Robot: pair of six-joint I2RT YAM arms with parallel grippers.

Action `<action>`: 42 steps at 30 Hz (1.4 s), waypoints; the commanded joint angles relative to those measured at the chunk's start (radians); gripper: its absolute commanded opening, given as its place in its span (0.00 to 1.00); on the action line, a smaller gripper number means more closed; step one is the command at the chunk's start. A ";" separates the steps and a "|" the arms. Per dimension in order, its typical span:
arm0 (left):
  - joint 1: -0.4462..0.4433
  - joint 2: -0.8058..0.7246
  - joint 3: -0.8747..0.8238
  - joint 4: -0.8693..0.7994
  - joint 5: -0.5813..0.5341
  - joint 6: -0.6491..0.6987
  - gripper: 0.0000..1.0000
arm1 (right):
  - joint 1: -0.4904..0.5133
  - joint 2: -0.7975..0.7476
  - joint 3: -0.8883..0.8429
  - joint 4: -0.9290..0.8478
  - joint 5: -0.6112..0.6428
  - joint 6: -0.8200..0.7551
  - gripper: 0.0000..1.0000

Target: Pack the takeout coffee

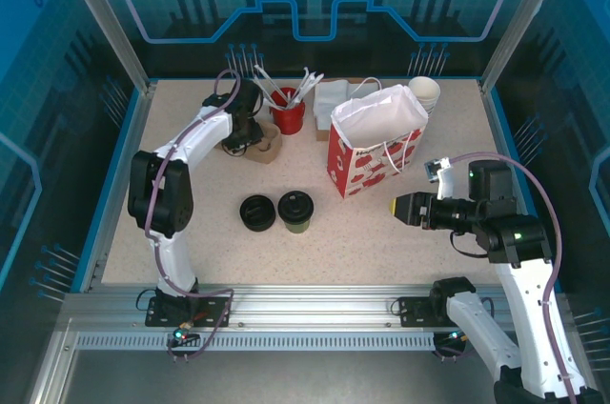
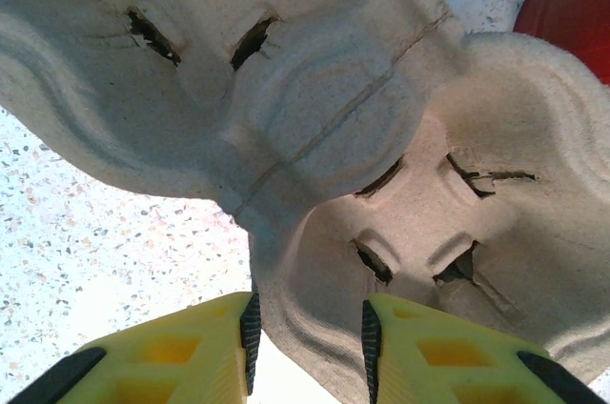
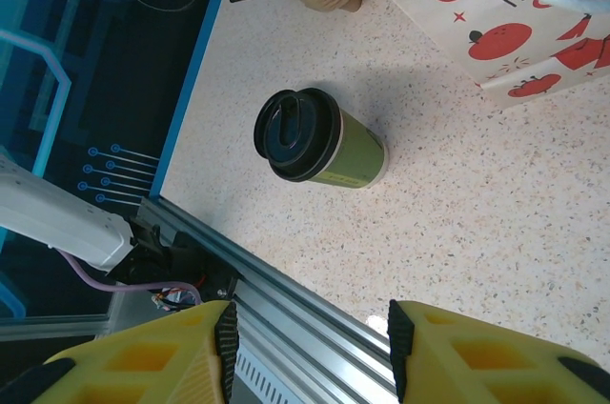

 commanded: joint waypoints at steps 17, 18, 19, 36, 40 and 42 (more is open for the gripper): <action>0.022 0.024 -0.006 -0.008 0.003 0.021 0.30 | -0.026 0.005 0.010 0.017 -0.041 0.006 0.47; 0.022 0.029 -0.004 -0.008 0.002 0.022 0.30 | -0.026 0.006 0.008 0.017 -0.041 0.006 0.47; 0.022 0.031 -0.001 -0.008 0.004 0.023 0.28 | -0.026 0.007 0.008 0.017 -0.041 0.005 0.47; 0.023 0.025 0.036 -0.031 0.008 0.049 0.14 | -0.028 0.015 0.012 0.026 -0.051 0.011 0.47; 0.023 0.015 0.040 -0.031 0.013 0.050 0.11 | -0.028 0.015 0.013 0.025 -0.051 0.011 0.47; 0.025 0.004 0.040 -0.031 0.014 0.051 0.08 | -0.027 0.015 0.015 0.026 -0.051 0.012 0.47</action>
